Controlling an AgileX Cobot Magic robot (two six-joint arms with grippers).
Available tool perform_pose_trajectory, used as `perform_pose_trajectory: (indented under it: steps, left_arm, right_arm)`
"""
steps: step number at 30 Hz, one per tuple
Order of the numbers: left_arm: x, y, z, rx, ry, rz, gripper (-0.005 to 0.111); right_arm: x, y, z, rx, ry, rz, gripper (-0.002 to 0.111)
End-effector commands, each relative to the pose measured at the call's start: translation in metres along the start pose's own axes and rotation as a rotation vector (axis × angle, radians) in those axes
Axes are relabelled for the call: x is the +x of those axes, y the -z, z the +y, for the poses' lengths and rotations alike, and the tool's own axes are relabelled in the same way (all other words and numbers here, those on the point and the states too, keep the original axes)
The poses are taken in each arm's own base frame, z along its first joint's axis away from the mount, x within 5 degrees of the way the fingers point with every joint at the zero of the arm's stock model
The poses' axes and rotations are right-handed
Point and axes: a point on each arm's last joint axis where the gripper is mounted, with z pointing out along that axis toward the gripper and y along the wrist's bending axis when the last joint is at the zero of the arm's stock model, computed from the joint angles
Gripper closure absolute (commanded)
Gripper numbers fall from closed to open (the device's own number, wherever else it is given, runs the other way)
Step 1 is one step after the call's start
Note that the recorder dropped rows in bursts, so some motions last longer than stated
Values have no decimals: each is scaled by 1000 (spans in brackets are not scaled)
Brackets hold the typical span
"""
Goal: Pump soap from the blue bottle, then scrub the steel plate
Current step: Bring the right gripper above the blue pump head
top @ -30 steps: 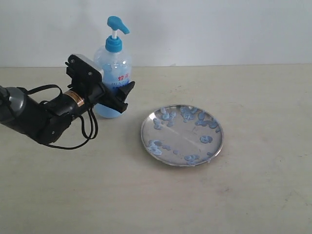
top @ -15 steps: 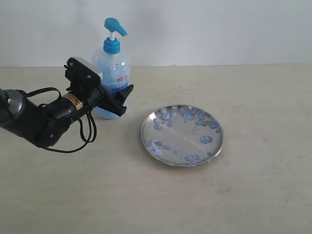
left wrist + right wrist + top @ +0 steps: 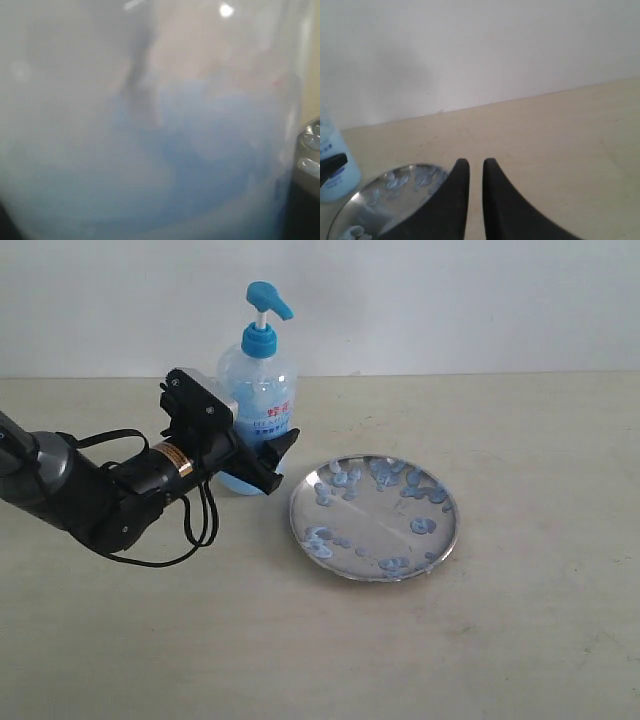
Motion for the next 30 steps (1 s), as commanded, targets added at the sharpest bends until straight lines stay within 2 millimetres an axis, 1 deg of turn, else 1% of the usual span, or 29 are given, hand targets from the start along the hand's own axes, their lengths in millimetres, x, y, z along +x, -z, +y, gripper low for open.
perform_pose_trajectory:
  steps: [1,3,4,5,6,7,8,9,11,12,13,14,15,18,21,22,23,25,27,29,30]
  left_arm:
    - [18,4,-11,53,-58,132,102]
    - [18,4,-11,55,-65,130,102]
    - [18,4,-11,55,-65,130,102]
    - [18,4,-11,55,-65,130,102]
    - [18,4,-11,55,-65,130,102]
    - [18,4,-11,55,-65,130,102]
    - [18,4,-11,55,-65,130,102]
    - [18,4,-11,55,-65,130,102]
    - [18,4,-11,55,-65,130,102]
    - [18,4,-11,55,-65,130,102]
    - [18,4,-11,55,-65,130,102]
    - [18,4,-11,55,-65,130,102]
    - [18,4,-11,55,-65,130,102]
    - [18,4,-11,55,-67,130,102]
    - [18,4,-11,55,-67,130,102]
    - [18,4,-11,55,-67,130,102]
    - [18,4,-11,55,-67,130,102]
    - [18,4,-11,55,-67,130,102]
    - [18,4,-11,55,-67,130,102]
    - [18,4,-11,55,-67,130,102]
    - [18,4,-11,55,-67,130,102]
  right_arm:
    - [-11,-44,17,-181,72,43,107]
    - [-17,-70,25,-268,103,58,107]
    - [-27,-98,32,-356,66,20,107]
    - [-33,-111,35,-391,50,-2,107]
    - [-48,-135,42,-465,79,-55,107]
    - [-55,-143,46,-493,106,-68,107]
    - [-74,-161,54,-558,140,-90,107]
    - [-90,-172,62,-616,143,-103,107]
    - [-109,-188,86,-718,133,-100,107]
    - [-115,-195,98,-749,123,-101,107]
    - [-113,-201,114,-786,129,-91,107]
    - [-110,-207,126,-799,152,-80,107]
    - [-104,-212,141,-816,211,-66,107]
    - [-94,-216,160,-804,326,-42,107]
    - [-95,-220,178,-833,354,-58,107]
    - [-93,-223,181,-834,353,-52,107]
    - [-87,-230,187,-828,361,-30,107]
    - [-82,-241,189,-808,367,-14,107]
    - [-83,-249,190,-785,355,-14,107]
    - [-79,-254,188,-759,362,11,107]
    - [-73,-258,185,-729,371,44,107]
